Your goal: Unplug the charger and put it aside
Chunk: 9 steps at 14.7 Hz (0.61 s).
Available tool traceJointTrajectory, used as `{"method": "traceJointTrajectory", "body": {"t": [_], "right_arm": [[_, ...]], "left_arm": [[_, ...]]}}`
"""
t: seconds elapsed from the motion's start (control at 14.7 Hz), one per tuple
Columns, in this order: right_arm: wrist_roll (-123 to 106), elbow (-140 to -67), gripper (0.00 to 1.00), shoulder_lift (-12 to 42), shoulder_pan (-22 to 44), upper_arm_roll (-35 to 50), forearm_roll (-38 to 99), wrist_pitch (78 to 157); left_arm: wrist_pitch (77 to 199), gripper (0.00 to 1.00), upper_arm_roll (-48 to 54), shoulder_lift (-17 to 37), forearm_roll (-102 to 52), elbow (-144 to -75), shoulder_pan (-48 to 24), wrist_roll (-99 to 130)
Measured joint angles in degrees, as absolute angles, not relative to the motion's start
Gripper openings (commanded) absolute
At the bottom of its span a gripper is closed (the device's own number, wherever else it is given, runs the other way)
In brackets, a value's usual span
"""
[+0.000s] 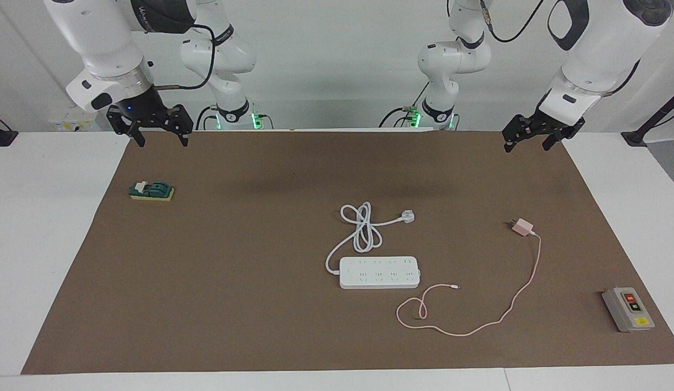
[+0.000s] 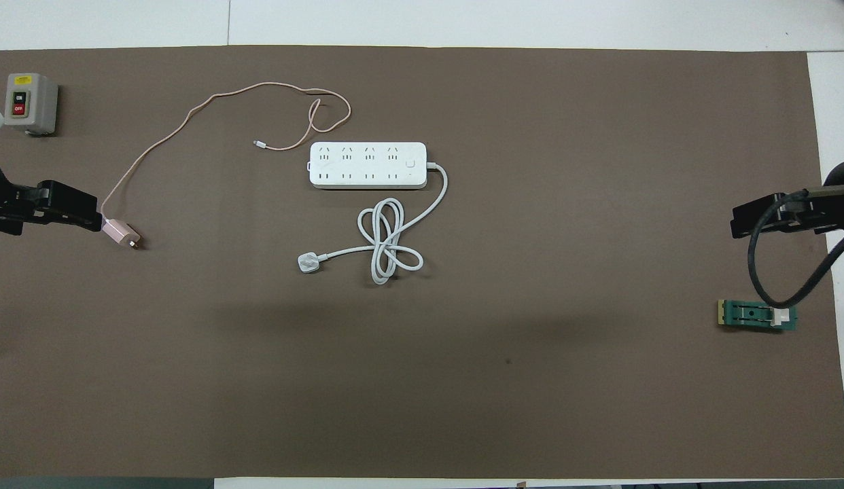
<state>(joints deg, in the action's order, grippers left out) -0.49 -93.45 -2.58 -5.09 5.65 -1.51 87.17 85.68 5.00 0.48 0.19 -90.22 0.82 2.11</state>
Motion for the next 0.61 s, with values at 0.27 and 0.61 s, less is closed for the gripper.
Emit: {"method": "traceJointTrajectory", "body": {"t": [0.27,0.61], "right_arm": [[-0.49,-93.45,1.00,-2.57,-5.09,5.65,-1.40,87.17],[-0.49,-93.45,1.00,-2.58,-5.09,5.65,-1.39,87.17]], "left_arm": [[85.94,1.00,4.99,0.62,0.19,-90.22,0.49,2.10],[86.06,1.00,4.99,0.63,0.19,-90.22,0.37,2.10]]}}
